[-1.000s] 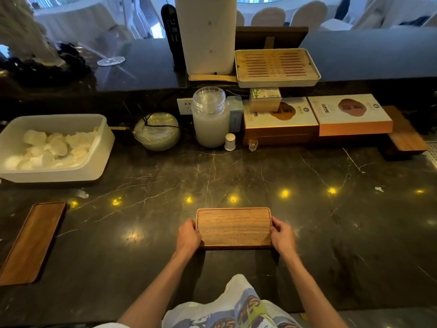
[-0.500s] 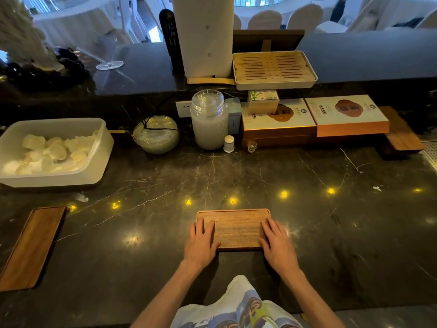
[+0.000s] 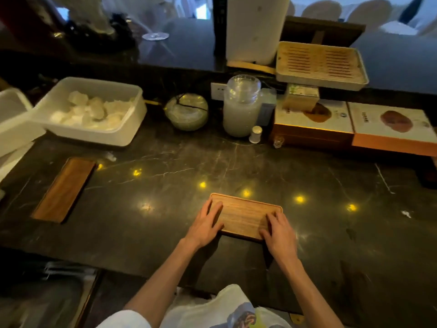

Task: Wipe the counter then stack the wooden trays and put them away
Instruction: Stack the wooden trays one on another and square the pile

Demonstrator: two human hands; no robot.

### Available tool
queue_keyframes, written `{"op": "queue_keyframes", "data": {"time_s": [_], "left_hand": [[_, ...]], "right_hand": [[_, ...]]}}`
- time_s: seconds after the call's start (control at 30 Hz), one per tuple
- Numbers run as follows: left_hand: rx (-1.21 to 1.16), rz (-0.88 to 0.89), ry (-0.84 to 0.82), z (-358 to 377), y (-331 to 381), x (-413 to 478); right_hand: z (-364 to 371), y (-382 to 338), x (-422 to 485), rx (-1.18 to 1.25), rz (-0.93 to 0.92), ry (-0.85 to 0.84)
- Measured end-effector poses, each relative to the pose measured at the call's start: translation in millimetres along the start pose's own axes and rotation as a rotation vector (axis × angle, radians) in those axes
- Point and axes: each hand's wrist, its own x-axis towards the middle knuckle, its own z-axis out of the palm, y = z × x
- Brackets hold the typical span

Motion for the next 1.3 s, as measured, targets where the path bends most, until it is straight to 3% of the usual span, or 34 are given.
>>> {"op": "queue_keyframes", "data": {"time_s": [0.1, 0.4, 0.53, 0.67, 0.83, 1.03, 1.2, 1.3], "left_hand": [[-0.142, -0.065, 0.148, -17.0, -16.1, -18.1], [-0.389, -0.514, 0.494, -135.8, -164.6, -93.2], [-0.552, -0.714, 0.711, -193.7, -235.9, -114.9], [-0.618, -0.910, 0.827, -234.4, -299.5, -120.5], [-0.709, -1.153, 0.861, -252.8, -363.5, -112.9], [-0.854, -1.198, 0.851, -248.7, -400.2, -101.1], [-0.865, -1.252, 0.785, -248.7, -412.7, -94.9], [-0.687, -1.246, 0.724, -247.6, -408.1, -91.4]], "right_hand": [[-0.5, -43.2, 15.2, 0.048, -0.131, -0.041], [35.1, -272.8, 60.7, 0.018, -0.537, -0.577], [55.9, -381.4, 85.7, -0.061, -0.663, -0.618], [85.5, -475.7, 122.5, -0.154, -0.714, -0.633], [137.6, -564.5, 165.9, -0.356, -0.732, -0.675], [194.1, -619.0, 207.2, -0.311, -0.614, -0.671], [211.1, -602.6, 214.5, -0.239, -0.449, -0.515], [200.8, -557.2, 201.6, -0.107, -0.314, -0.491]]}}
